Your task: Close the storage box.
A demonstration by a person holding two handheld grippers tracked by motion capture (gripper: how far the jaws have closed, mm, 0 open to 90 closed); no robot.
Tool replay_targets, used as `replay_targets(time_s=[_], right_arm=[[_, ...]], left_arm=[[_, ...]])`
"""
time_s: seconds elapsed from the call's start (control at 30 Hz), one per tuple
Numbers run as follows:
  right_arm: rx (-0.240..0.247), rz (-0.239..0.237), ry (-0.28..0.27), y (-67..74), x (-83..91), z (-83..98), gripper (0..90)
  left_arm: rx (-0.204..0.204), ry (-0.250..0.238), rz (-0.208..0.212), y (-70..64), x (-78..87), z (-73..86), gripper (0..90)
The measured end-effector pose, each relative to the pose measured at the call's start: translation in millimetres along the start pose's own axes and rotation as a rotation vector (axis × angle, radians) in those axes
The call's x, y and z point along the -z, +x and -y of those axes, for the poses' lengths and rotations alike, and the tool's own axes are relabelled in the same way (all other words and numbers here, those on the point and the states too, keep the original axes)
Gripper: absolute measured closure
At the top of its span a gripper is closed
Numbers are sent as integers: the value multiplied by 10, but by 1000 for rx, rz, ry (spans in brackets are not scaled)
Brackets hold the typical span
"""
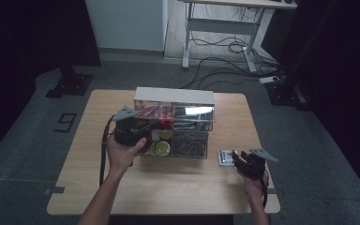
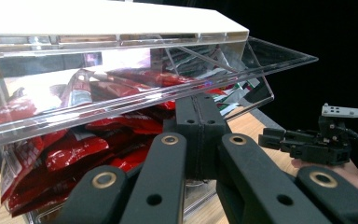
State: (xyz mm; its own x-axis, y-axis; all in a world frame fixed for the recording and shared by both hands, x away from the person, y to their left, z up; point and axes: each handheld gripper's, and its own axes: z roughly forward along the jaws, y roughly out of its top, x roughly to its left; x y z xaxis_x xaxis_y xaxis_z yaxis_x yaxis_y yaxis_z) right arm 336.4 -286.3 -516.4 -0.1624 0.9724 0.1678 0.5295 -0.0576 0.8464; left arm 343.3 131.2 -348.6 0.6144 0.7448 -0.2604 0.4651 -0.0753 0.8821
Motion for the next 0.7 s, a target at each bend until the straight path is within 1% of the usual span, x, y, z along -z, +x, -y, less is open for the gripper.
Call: replay_targets(time_s=[0.23, 0.37, 0.5, 0.7], right_arm=[[-3, 1, -1, -10, -1, 5, 554], [-6, 2, 1, -12, 3, 6, 554], [-3, 2, 3, -10, 0, 9, 554], [-3, -2, -2, -1, 3, 8, 554]], left_arm=[[4, 9, 4, 21, -23, 56, 900], [15, 14, 3, 28, -39, 94, 900], [19, 11, 5, 37, -42, 118, 900], [11, 6, 4, 28, -25, 146, 893]])
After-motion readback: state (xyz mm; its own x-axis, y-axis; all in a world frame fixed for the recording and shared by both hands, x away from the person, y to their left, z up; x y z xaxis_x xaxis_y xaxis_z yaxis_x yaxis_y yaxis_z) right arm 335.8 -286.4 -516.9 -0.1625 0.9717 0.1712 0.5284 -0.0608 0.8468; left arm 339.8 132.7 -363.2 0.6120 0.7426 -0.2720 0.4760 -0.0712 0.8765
